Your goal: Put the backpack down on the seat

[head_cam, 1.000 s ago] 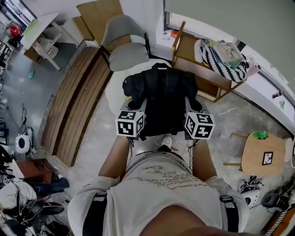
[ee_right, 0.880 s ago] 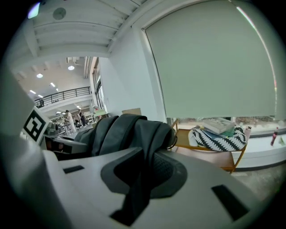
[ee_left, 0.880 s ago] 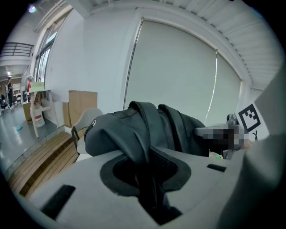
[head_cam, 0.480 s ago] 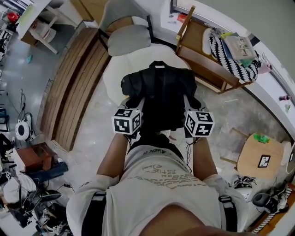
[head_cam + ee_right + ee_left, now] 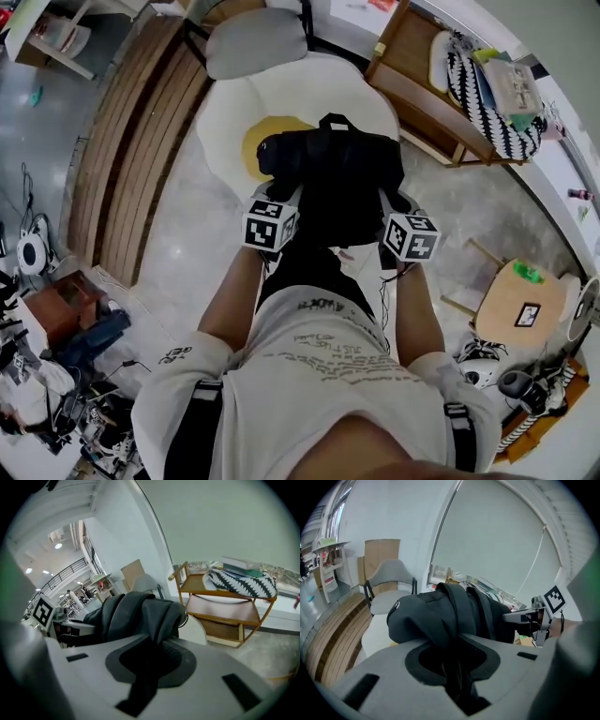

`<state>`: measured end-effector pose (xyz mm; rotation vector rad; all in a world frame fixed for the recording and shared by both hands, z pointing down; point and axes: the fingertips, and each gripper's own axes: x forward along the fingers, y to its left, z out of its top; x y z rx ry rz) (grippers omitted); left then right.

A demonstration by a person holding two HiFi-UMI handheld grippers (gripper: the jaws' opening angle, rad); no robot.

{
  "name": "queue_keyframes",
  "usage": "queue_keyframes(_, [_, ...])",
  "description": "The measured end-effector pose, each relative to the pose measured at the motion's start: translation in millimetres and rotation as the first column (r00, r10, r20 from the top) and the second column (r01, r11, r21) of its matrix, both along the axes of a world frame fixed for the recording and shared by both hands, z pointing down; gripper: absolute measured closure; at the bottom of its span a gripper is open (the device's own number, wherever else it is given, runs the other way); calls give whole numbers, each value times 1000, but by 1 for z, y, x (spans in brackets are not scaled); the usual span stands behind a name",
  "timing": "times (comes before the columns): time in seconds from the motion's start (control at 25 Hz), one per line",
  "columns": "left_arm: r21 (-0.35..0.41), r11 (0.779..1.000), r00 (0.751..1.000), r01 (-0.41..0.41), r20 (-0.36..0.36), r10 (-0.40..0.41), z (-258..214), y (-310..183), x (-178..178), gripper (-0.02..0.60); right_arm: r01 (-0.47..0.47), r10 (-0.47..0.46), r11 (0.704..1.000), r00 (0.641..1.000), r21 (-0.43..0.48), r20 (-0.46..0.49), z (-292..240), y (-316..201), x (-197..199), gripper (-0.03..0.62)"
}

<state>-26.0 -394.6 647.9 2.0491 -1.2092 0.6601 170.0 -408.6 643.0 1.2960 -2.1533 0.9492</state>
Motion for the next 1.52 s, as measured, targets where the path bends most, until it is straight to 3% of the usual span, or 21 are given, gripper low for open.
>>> queue_keyframes(0.24, [-89, 992, 996, -90, -8, 90, 73, -14, 0, 499, -26, 21, 993, 999, -113, -44, 76, -6, 1, 543])
queue_keyframes(0.6, [-174, 956, 967, -236, 56, 249, 184, -34, 9, 500, -185, 179, 955, 983, -230, -49, 192, 4, 18, 543])
queue_keyframes(1.04, [-265, 930, 957, -254, 72, 282, 279, -59, 9, 502, -248, 237, 924, 969, -291, -72, 289, -7, 16, 542])
queue_keyframes(1.36, [-319, 916, 959, -244, 62, 277, 333, -75, 14, 502, -211, 183, 936, 975, -281, -124, 337, -15, 20, 542])
queue_keyframes(1.52, [-349, 911, 955, -220, 115, 274, 358, -79, 22, 497, -218, 178, 933, 971, -286, -160, 350, -17, 26, 540])
